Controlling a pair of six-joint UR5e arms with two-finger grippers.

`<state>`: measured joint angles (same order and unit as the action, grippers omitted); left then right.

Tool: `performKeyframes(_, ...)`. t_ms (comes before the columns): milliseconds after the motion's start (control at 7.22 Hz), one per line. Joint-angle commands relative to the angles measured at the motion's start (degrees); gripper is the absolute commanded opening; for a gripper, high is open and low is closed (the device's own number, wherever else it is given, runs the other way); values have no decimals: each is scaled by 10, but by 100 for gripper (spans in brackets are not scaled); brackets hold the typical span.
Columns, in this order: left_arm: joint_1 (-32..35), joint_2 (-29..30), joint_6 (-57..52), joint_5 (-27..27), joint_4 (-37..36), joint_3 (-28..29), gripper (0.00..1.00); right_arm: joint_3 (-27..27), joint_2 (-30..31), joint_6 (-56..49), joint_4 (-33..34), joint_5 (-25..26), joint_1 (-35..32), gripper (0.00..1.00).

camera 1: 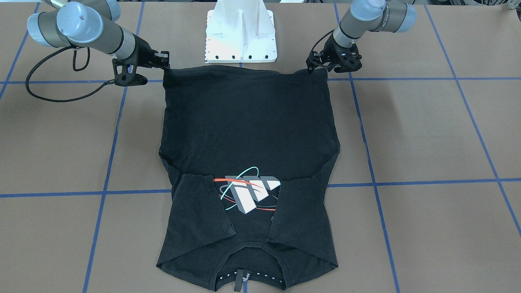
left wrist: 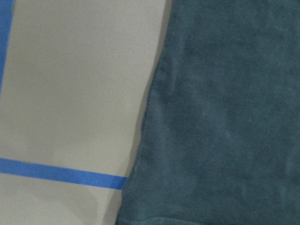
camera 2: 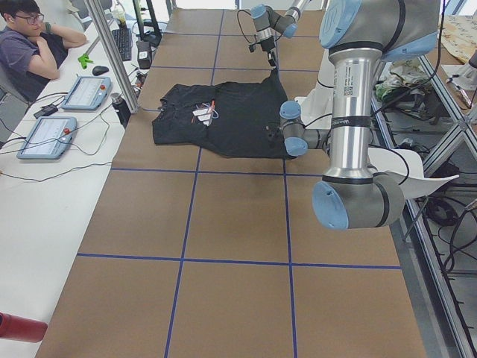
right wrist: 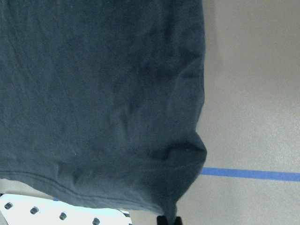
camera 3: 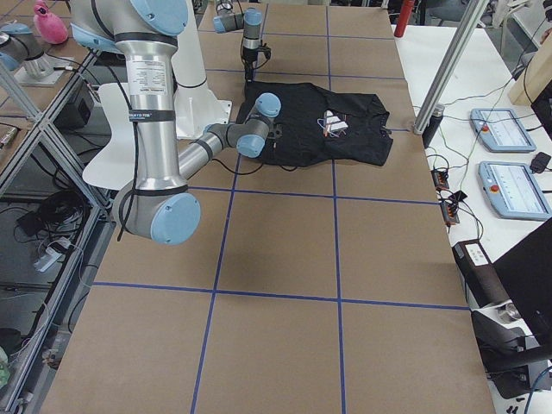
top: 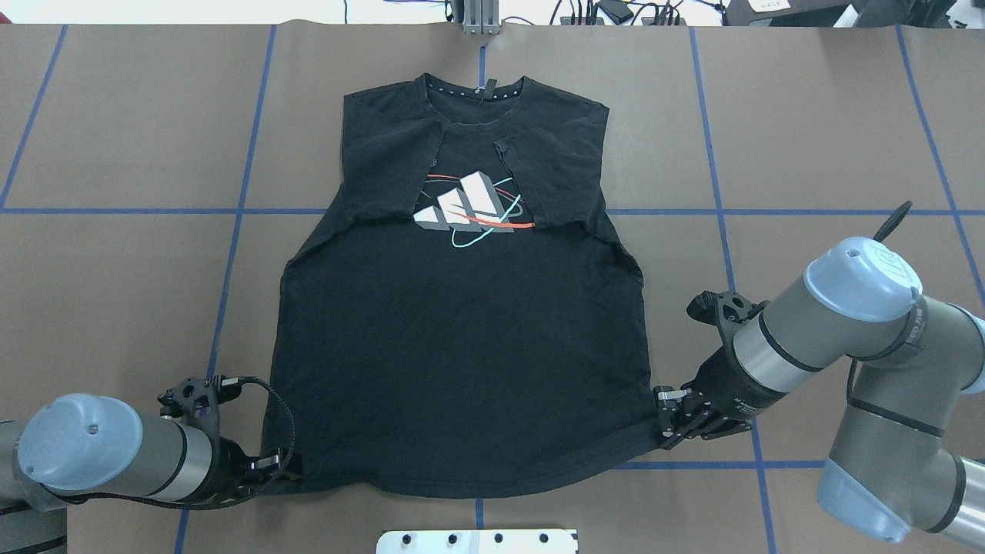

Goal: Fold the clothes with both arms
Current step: 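Close the left gripper on the hem corner nearest it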

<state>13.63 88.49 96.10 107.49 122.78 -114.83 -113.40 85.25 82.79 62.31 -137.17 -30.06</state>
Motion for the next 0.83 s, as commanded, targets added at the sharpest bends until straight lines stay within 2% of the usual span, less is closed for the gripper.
performKeyframes(0,0,-1,0,0,0,0,78,-2,0,0,0,-3,-3,0)
performKeyframes(693,0,-3,0,0,0,1,78,-2,1,-1,0,-4,-11,0)
